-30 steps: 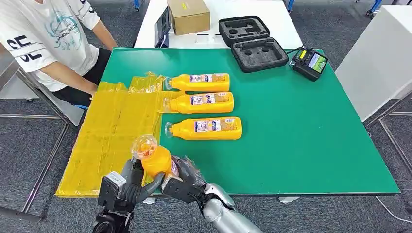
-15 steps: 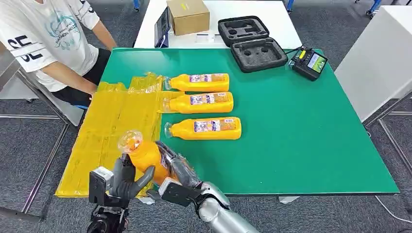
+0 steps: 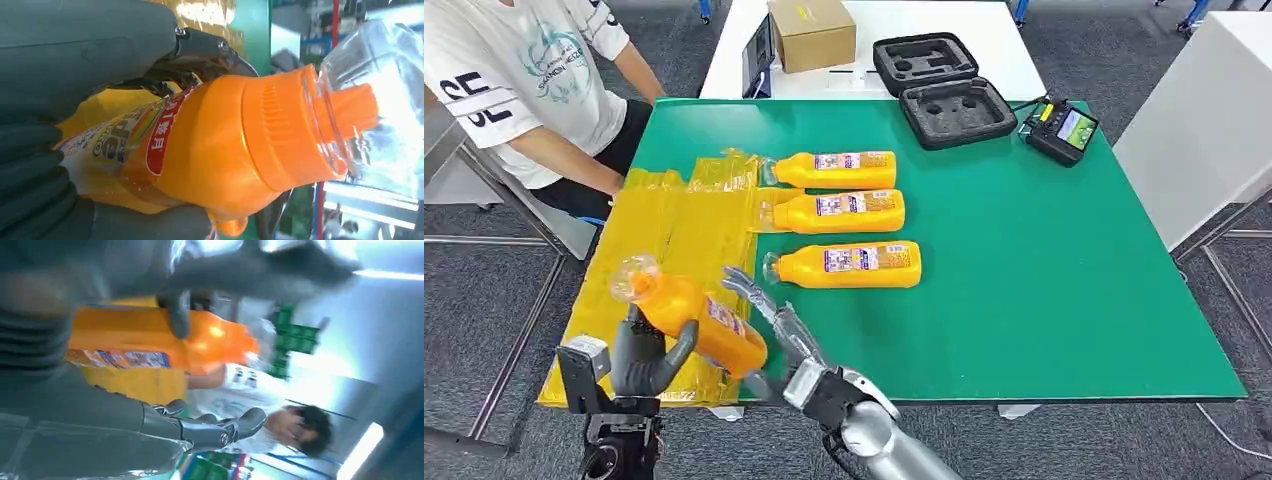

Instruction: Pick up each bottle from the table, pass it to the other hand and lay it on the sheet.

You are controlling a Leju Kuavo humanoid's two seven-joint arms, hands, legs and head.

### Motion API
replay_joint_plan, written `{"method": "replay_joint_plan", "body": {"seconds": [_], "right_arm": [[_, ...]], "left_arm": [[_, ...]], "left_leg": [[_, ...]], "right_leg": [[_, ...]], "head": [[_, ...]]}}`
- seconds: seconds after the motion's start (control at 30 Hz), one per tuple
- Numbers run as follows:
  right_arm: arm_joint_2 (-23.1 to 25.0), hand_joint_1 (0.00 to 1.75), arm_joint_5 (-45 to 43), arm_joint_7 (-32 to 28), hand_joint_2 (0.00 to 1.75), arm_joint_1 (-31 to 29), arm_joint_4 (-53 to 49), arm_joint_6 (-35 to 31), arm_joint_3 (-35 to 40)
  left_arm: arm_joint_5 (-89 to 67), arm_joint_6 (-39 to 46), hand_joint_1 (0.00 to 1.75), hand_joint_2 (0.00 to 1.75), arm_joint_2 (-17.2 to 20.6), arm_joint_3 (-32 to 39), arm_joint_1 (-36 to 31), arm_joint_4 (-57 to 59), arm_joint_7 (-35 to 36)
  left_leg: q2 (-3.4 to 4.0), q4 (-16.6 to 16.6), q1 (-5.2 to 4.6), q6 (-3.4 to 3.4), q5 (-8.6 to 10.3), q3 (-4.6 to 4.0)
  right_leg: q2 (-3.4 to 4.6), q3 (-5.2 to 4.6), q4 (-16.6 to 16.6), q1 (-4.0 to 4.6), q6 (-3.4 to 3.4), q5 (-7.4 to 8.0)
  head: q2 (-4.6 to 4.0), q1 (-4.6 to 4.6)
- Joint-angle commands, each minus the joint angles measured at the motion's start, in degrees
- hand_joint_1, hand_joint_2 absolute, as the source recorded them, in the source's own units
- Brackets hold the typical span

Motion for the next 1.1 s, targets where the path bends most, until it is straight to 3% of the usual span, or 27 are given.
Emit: {"method": "replay_joint_plan", "body": {"seconds": [0.03,0.2,0.33,0.4,0.63,0.8,0.93,1.1], "right_arm": [[-1.5,0.0,-6.72,0.02,1.75,0.33,-9.36,-4.94,-1.52],[-1.43,0.0,-6.74,0.02,1.75,2.83,-10.42,-5.88,-2.55],[-1.27,0.0,-5.43,0.02,1.75,4.97,-11.49,-10.77,-3.67],[-1.86,0.0,-5.7,0.02,1.75,5.55,-11.76,-11.85,-4.12],[-2.05,0.0,-5.52,0.02,1.75,5.95,-11.94,-12.08,-4.19],[-2.41,0.0,-4.9,0.02,1.75,6.88,-11.13,-11.25,-4.96],[-2.4,0.0,-5.02,0.02,1.75,6.89,-10.98,-11.0,-5.05],[-1.67,0.0,-5.24,0.02,1.75,6.58,-9.49,-8.98,-5.9]], "left_arm": [[0.67,1.44,1.75,1.75,4.05,6.34,-6.0,-4.77,-1.2],[0.37,1.77,1.75,1.75,4.65,6.38,-6.78,-6.47,-2.19],[-17.12,8.9,1.75,1.75,8.42,3.28,-12.82,-3.71,1.26],[-26.91,8.24,1.75,1.75,10.53,-0.08,-16.12,0.74,5.16],[-31.27,8.75,1.75,1.75,11.39,-1.56,-16.38,2.58,5.86],[-49.07,4.58,1.75,1.75,16.02,-9.34,-18.52,10.15,12.82],[-50.7,4.29,1.75,1.75,16.51,-9.99,-18.54,10.85,13.49],[-61.34,0.04,1.75,1.75,22.05,-13.5,-17.2,13.76,18.76]], "left_leg": [[-0.11,0.05,0.09,-0.07,-0.03,-0.01],[-0.2,-0.02,0.07,-0.08,-0.03,0.14],[-0.23,0.0,0.08,-0.06,0.0,0.06],[-0.42,-0.02,0.06,-0.06,0.04,0.08],[-0.13,-0.04,0.03,-0.05,0.0,0.12],[-0.34,-0.12,0.03,-0.07,0.02,0.26],[-0.11,-0.05,0.03,-0.06,-0.01,0.18],[-0.01,-0.1,0.01,-0.08,-0.02,0.28]], "right_leg": [[-0.06,0.04,0.01,0.09,-0.06,-0.04],[-0.13,0.16,-0.01,0.07,-0.06,-0.1],[-0.18,0.12,0.0,0.08,-0.04,-0.08],[-0.38,0.17,0.01,0.05,-0.04,-0.12],[-0.09,0.14,-0.03,0.01,-0.03,-0.03],[-0.29,0.3,-0.08,0.01,-0.04,-0.1],[-0.07,0.17,-0.04,0.01,-0.03,-0.04],[0.01,0.22,-0.04,0.0,-0.05,-0.08]], "head": [[0.0,0.0],[0.0,-0.02],[0.0,0.0],[0.0,0.02],[0.0,-0.02],[0.0,0.0],[0.0,0.0],[0.0,0.0]]}}
